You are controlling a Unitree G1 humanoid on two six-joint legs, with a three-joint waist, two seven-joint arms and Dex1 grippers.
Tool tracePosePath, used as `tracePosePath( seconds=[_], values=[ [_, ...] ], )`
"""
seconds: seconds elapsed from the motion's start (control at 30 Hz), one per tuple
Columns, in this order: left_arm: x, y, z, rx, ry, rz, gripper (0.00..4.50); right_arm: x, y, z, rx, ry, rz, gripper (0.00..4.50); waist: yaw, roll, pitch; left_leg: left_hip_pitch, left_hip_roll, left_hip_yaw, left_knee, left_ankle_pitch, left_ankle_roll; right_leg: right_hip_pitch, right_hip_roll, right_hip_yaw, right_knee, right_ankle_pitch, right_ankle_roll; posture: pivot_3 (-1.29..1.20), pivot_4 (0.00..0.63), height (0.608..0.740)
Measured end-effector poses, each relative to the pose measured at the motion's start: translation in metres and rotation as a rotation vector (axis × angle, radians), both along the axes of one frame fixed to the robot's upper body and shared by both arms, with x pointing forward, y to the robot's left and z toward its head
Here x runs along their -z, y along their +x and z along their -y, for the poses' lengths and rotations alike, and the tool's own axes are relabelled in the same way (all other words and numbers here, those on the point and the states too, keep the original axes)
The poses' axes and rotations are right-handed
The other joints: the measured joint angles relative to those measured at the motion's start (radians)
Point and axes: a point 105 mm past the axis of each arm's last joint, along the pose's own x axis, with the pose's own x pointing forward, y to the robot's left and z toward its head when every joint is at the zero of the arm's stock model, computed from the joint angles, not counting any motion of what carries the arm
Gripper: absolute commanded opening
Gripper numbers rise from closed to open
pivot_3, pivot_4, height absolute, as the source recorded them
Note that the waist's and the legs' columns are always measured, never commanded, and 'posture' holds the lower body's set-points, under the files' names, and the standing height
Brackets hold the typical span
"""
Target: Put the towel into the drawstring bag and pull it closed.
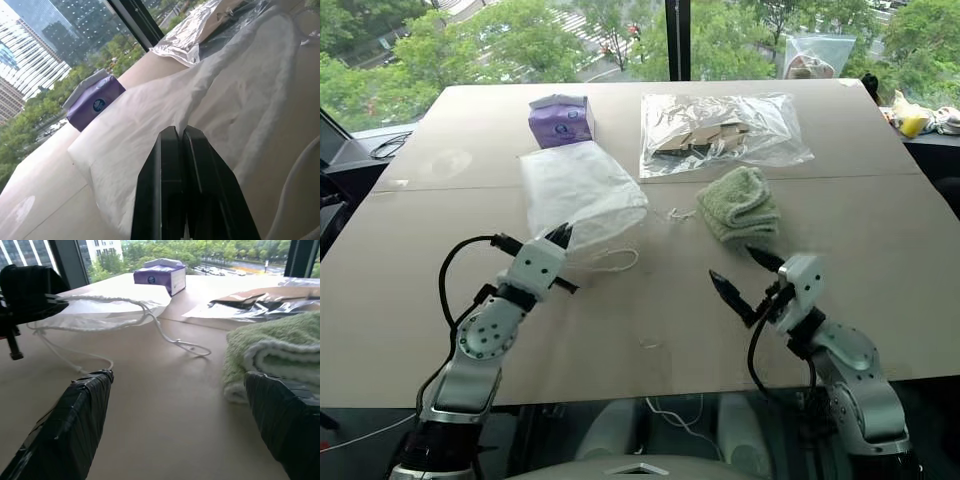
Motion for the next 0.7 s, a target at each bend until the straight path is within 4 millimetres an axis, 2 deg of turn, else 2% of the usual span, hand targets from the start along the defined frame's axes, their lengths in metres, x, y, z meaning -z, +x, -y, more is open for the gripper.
tracePosePath(
  seconds=[0.17, 0.27, 0.33, 0.43, 0.5, 0.57, 0.7],
  values=[
    [-0.012, 0.006, 0.001, -0.014, -0.046, 0.032, 0.03, -0.025, 0.049, 0.0, 0.119, -0.056, 0.065, 4.5, -0.001, 0.0, 0.0, 0.0, 0.0, -0.001, 0.0, 0.0, -0.001, 0.0, 0.0, 0.0, 0.001, 0.0, 0.0, 0.0, 0.15, 0.74],
    [-0.022, 0.011, 0.0, -0.031, -0.141, 0.043, 0.03, -0.035, 0.084, -0.019, 0.115, -0.213, 0.13, 4.5, -0.003, 0.0, 0.0, 0.0, 0.0, 0.0, 0.0, 0.001, -0.001, -0.001, 0.0, 0.0, 0.001, 0.001, -0.001, 0.0, 0.15, 0.74],
    [-0.027, 0.015, -0.003, -0.059, -0.228, 0.041, 0.03, -0.034, 0.098, -0.037, 0.081, -0.367, 0.174, 4.5, -0.004, 0.0, 0.0, 0.0, 0.0, -0.001, 0.0, 0.001, -0.001, -0.001, 0.0, -0.001, 0.002, 0.001, -0.001, 0.0, 0.15, 0.74],
    [-0.031, 0.019, -0.012, -0.106, -0.328, 0.026, 0.03, -0.014, 0.111, -0.051, 0.045, -0.544, 0.166, 4.5, 0.001, 0.0, 0.0, -0.002, 0.0, -0.002, 0.0, 0.001, -0.001, -0.001, 0.0, -0.003, 0.001, 0.001, -0.002, 0.0, 0.15, 0.74],
    [-0.033, 0.019, -0.02, -0.136, -0.34, 0.024, 0.03, 0.002, 0.112, -0.051, 0.03, -0.611, 0.141, 4.5, 0.002, 0.0, 0.0, -0.006, -0.001, -0.002, 0.0, 0.001, -0.001, -0.003, -0.001, -0.003, 0.0, 0.001, -0.001, 0.0, 0.15, 0.74],
    [-0.035, 0.018, -0.023, -0.15, -0.347, 0.026, 0.03, 0.014, 0.116, -0.039, 0.063, -0.689, 0.114, 4.5, 0.002, 0.0, 0.0, -0.011, -0.003, -0.002, 0.0, 0.003, -0.006, -0.007, -0.004, -0.003, -0.001, 0.001, -0.001, 0.0, 0.15, 0.74],
    [-0.035, 0.017, -0.023, -0.156, -0.353, 0.02, 0.03, 0.008, 0.129, -0.015, 0.222, -0.751, 0.1, 4.5, 0.002, 0.0, 0.0, -0.013, -0.004, -0.003, 0.002, 0.004, -0.007, -0.008, -0.005, -0.003, -0.001, 0.002, 0.001, 0.0, 0.15, 0.74]
  ],
)
